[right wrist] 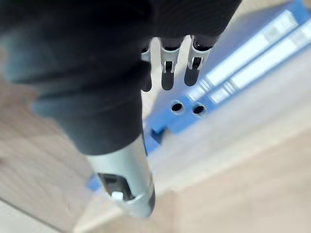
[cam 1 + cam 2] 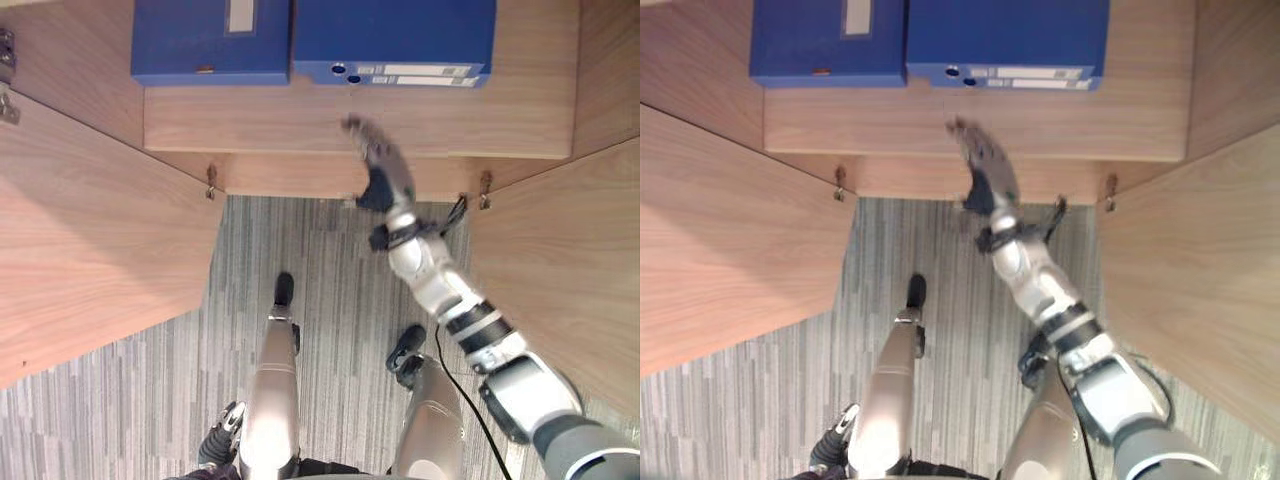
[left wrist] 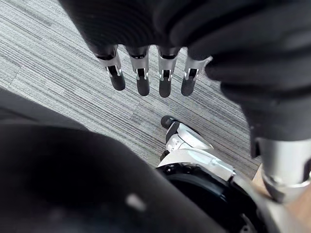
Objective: Walk over to the cabinet, pick up the folder, carry it to the office cabinet, place the folder inside the office cabinet, then close the office cabinet door
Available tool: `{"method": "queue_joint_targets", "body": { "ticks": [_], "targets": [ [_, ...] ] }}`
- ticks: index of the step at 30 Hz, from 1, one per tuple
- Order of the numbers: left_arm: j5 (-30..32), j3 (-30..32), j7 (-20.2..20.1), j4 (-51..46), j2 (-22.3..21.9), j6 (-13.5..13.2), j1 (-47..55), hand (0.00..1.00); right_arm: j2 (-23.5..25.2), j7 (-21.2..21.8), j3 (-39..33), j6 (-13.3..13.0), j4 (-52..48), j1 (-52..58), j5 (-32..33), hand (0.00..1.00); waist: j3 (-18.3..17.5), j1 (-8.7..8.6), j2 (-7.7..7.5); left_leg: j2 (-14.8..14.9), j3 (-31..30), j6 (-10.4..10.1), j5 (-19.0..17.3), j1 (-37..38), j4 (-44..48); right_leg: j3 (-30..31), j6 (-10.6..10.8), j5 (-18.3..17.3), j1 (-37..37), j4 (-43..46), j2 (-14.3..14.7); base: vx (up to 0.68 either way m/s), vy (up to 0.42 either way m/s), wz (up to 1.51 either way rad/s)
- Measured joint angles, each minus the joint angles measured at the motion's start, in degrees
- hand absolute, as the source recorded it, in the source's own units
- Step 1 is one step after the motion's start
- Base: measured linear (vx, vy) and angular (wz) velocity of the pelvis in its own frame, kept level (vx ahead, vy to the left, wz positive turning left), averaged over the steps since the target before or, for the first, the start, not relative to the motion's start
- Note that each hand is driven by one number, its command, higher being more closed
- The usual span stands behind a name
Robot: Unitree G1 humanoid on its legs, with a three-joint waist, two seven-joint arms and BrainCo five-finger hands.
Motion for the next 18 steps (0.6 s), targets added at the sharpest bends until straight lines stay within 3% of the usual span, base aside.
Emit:
{"method": "queue_joint_targets", "body": {
  "ticks": [4,7,10,14,18],
  "targets": [
    [4.6,1.7,0.9,4.0,0.0,0.0,-0.8,0.00,3.4,4.6,1.5,-1.6,4.1,11.8,2.3,0.00,-0.5,-1.62,-1.04,0.8,0.4,0.0,-1.2,6.2,-0.1,-0.1,0.2,0.4,7.0,-2.6,1.3,0.01,0.009,-0.10],
    [7.4,4.6,2.1,9.2,0.3,0.2,-1.7,0.00,8.1,6.9,-1.6,-2.2,11.1,20.7,7.0,0.00,-5.1,-3.44,-3.86,1.5,0.9,-0.3,-1.7,10.1,-1.6,-0.3,0.4,0.9,11.1,-5.6,2.3,0.04,-0.021,-0.11],
    [8.4,6.8,2.7,13.0,0.3,0.5,-2.7,0.00,11.1,7.5,-7.8,-2.3,20.2,25.7,9.7,0.00,-9.5,-4.94,-5.22,2.2,2.0,-0.4,-1.8,14.6,-3.6,-0.3,0.7,2.9,16.0,-10.7,3.7,0.04,0.008,-0.15],
    [11.6,10.4,3.3,19.0,-1.5,0.5,-5.3,0.00,13.2,7.8,-17.6,-2.2,30.5,30.5,16.7,0.00,-17.4,-5.94,-5.20,2.0,5.3,-0.5,-0.2,21.8,-10.7,0.5,1.5,6.2,21.9,-19.6,4.5,0.04,0.042,-0.23],
    [17.4,13.6,4.7,24.2,-2.1,1.0,-7.7,0.00,15.1,6.9,-26.2,-2.1,36.8,34.0,24.3,0.00,-22.2,-7.94,-5.14,1.6,7.3,-1.0,2.8,28.8,-19.2,0.5,1.4,8.4,26.4,-24.9,4.9,0.10,0.002,-0.10]
  ]
}}
